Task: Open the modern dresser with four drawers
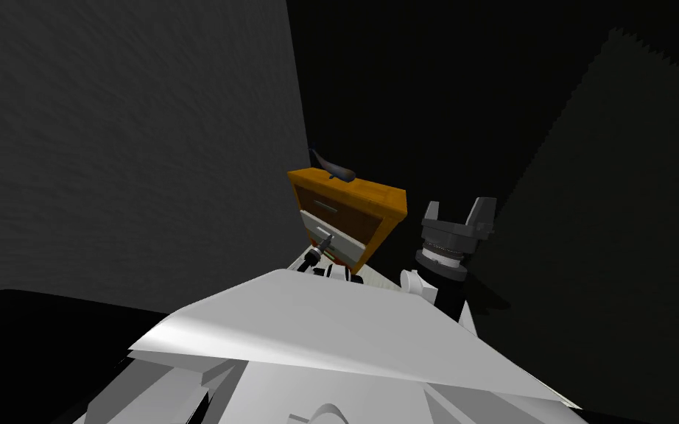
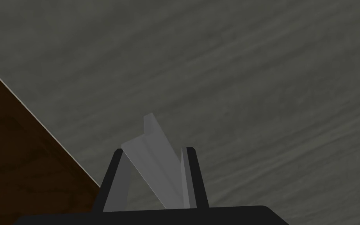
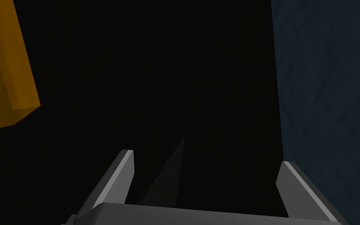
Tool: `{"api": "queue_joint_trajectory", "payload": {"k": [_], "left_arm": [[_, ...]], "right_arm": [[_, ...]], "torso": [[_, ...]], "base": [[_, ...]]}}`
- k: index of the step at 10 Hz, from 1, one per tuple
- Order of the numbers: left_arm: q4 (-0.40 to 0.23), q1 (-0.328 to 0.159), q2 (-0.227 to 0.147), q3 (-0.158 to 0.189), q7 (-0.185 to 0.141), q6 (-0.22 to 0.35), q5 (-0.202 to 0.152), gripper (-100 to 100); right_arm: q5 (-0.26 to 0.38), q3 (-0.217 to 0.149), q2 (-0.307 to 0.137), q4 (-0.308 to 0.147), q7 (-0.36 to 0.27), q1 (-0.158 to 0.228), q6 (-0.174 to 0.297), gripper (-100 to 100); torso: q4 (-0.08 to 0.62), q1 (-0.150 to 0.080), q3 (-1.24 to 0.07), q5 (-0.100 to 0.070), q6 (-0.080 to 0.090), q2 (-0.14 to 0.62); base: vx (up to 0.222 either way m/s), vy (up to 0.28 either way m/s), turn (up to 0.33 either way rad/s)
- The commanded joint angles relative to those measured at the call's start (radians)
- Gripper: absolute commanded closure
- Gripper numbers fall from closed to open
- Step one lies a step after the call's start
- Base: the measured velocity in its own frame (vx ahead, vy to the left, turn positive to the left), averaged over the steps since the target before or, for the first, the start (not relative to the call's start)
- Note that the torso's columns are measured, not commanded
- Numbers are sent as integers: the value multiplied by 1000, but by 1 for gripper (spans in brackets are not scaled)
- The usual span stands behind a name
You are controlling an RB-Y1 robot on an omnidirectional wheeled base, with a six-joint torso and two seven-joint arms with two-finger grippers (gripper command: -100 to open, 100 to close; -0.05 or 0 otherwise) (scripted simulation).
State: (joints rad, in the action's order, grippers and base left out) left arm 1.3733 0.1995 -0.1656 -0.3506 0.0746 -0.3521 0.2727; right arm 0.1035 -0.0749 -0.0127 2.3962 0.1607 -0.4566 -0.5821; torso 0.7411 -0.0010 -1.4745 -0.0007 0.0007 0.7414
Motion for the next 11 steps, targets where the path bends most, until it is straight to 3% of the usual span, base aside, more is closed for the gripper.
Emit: {"api": "queue_joint_trajectory", "payload": {"k": [1, 7, 8, 11], "left_arm": [[32, 14, -14, -11, -10, 8, 6, 100], [77, 52, -35, -34, -16, 8, 16, 100], [112, 47, -40, -28, -29, 61, 14, -100], [185, 48, -52, -24, -47, 133, 14, -100]], "right_arm": [[0, 0, 0, 0, 0, 0, 0, 0], [0, 0, 0, 0, 0, 0, 0, 0], [0, 0, 0, 0, 0, 0, 0, 0], [0, 0, 0, 0, 0, 0, 0, 0]], "torso": [[-1, 0, 0, 0, 0, 0], [0, 0, 1, 0, -1, 2], [1, 0, 2, 0, 0, 3], [-4, -2, -5, 0, -1, -9]], "base": [[-83, 56, 21], [-140, 74, 24], [-110, 52, -94], [-23, 5, -85]]}}
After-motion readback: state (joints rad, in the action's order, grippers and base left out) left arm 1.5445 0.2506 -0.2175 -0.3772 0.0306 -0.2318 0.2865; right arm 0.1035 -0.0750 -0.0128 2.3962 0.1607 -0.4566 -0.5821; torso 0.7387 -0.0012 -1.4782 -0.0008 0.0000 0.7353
